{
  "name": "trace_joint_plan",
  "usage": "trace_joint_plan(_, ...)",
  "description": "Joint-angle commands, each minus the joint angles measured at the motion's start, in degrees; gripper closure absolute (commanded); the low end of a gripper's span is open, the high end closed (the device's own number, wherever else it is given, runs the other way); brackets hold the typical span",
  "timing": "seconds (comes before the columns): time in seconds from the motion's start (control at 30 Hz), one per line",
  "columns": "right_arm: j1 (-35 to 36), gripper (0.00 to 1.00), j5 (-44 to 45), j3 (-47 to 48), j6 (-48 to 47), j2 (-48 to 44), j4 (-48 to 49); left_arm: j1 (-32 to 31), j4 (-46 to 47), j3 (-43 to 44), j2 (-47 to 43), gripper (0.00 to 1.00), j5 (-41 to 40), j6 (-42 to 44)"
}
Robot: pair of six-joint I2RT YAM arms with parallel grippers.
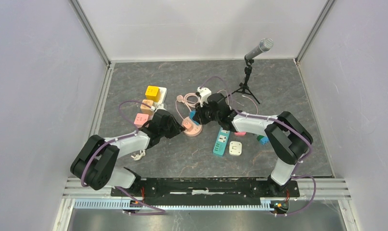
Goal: Pull the plug off the socket
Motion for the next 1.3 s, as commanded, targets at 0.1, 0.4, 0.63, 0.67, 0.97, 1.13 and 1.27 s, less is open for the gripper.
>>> trace_joint_plan(0.1, -1.6, 1.00, -12.0, 6.9, 13.0, 1.2, 4.8, -0.2, -11.7, -3.9, 4.8, 0.66, -5.1, 3.8)
trace_joint_plan(0.4, 1.2, 1.00, 0.2, 3.4, 1.4, 1.8, 0.4, -0.2, -11.7, -3.4, 5.1, 0.66, -4.7, 4.7)
trace_joint_plan(0.63, 1.4, 1.00, -1.5, 5.8, 0.5, 1.9, -2.9, -0.2, -11.7, -2.7, 5.3, 0.65, -4.6, 5.0)
trace_joint_plan(0.67, 0.2, 1.00, -6.1, 5.9, 3.0, 1.9, -1.3, -0.2, -11.6, -2.7, 5.5, 0.65, -4.6, 5.1)
trace_joint_plan(0.97, -2.9, 1.00, -22.5, 2.6, 16.9, 3.7, 11.7, -0.2, -10.9, -3.1, 6.8, 0.65, -4.0, 5.6)
trace_joint_plan(1.13, -4.0, 1.00, -27.2, -2.9, 23.9, 3.8, 24.8, -0.2, -11.1, -3.1, 6.8, 0.65, -3.8, 5.5)
trace_joint_plan(1.27, -5.3, 1.00, -30.6, -5.9, 30.7, 4.8, 35.3, -0.2, -11.3, -3.1, 6.8, 0.65, -3.8, 5.5)
